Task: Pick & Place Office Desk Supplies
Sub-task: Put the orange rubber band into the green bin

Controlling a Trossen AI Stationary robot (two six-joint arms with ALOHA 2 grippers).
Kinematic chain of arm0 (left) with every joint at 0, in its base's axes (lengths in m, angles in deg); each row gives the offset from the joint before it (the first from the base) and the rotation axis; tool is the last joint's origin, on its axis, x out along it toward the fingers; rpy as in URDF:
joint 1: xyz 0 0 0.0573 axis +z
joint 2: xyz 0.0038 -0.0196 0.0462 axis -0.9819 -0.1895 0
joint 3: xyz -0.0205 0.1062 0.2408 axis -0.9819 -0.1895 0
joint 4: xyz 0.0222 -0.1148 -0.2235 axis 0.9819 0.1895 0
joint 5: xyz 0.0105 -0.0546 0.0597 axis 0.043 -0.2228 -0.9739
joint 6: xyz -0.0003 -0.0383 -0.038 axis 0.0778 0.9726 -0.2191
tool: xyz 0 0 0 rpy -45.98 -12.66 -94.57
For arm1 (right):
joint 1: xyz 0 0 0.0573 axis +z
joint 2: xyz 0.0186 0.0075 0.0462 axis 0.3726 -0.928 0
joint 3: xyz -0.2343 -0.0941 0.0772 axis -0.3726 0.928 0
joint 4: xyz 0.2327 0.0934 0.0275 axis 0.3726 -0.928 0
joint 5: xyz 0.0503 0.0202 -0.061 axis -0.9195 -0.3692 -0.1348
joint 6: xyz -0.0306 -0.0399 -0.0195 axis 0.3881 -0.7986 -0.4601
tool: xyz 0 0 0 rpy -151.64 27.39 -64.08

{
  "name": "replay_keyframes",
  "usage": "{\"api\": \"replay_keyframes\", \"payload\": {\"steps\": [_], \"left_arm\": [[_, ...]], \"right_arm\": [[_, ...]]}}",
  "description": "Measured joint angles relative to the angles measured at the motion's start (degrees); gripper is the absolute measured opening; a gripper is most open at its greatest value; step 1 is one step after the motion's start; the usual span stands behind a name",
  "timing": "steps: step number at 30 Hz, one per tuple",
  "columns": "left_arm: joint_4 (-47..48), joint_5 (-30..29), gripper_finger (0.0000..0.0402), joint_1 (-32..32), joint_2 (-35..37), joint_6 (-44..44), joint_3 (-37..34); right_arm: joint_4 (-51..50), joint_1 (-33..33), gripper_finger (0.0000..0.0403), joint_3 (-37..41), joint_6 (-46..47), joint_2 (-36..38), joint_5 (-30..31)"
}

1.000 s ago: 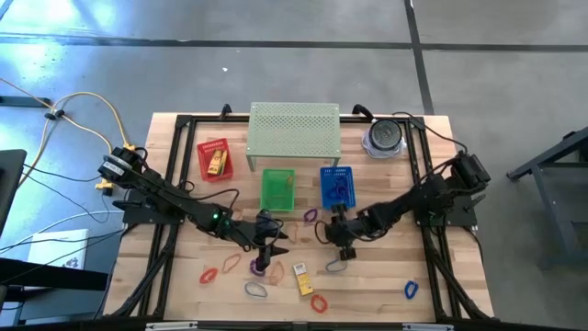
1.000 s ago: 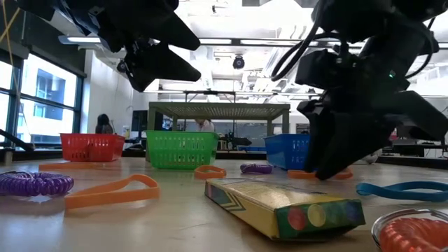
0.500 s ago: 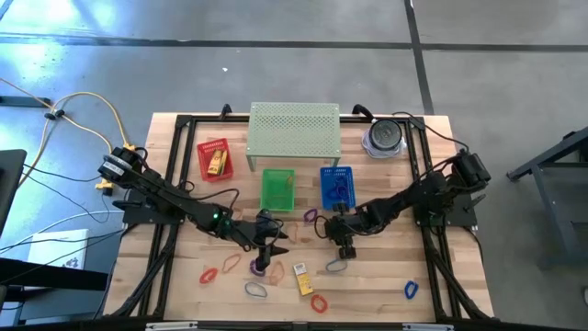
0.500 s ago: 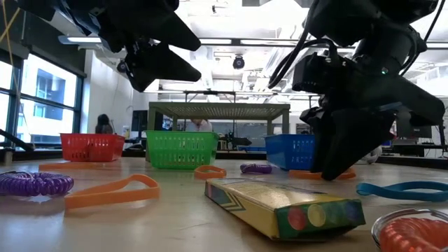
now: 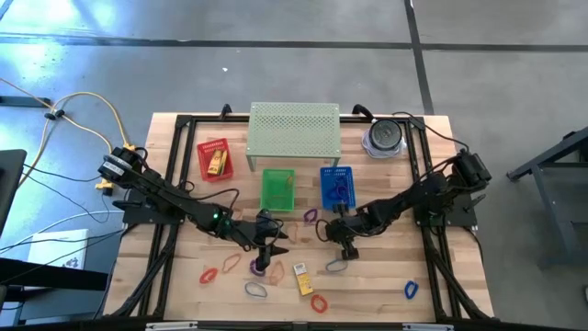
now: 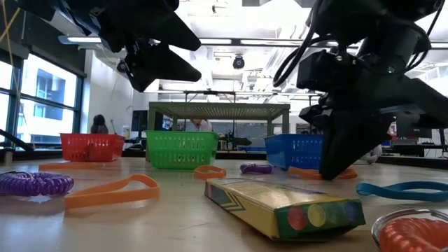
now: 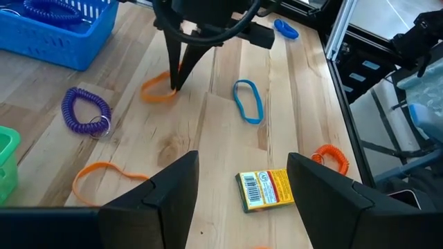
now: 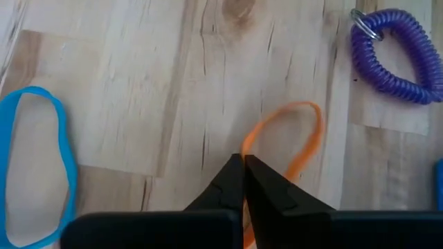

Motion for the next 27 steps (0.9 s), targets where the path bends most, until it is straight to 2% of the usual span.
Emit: {"api": "replay_keyframes", "payload": {"steps": [4,8,10,13,17,21,25,27], "left_arm": [[0.0,0.0,0.0214,0.0,0.0,0.0,0.0],[0.0,0.0,0.0214,0.0,0.0,-0.2,0.0],[0.0,0.0,0.0214,0.0,0.0,-2.0,0.0],[0.0,0.0,0.0214,0.1,0.0,-6.6,0.0],[0.0,-1.0,0.0214,0.5,0.0,-17.8,0.0],[-0.1,-1.4,0.0214,0.8,0.0,-27.6,0.0],[-0.2,-6.8,0.0214,0.7,0.0,-36.0,0.0],[-0.3,-7.4,0.0214,0.7,0.0,-40.1,0.0]], "right_arm": [[-0.2,1.8,0.0002,-0.5,-1.3,1.4,3.0],[-5.1,3.9,0.0002,-2.3,-1.6,3.4,4.4],[-6.9,4.9,0.0002,-4.3,-1.5,4.2,7.3],[-12.8,6.0,0.0002,-6.9,-2.0,4.9,10.0],[-15.7,5.7,0.0002,-9.9,-4.9,6.7,13.1],[-11.0,4.3,0.0003,-11.4,-7.9,9.0,10.6],[-1.5,3.3,0.0003,-11.5,-12.4,10.1,3.5],[2.7,2.8,0.0003,-11.6,-13.4,10.1,0.3]]}}
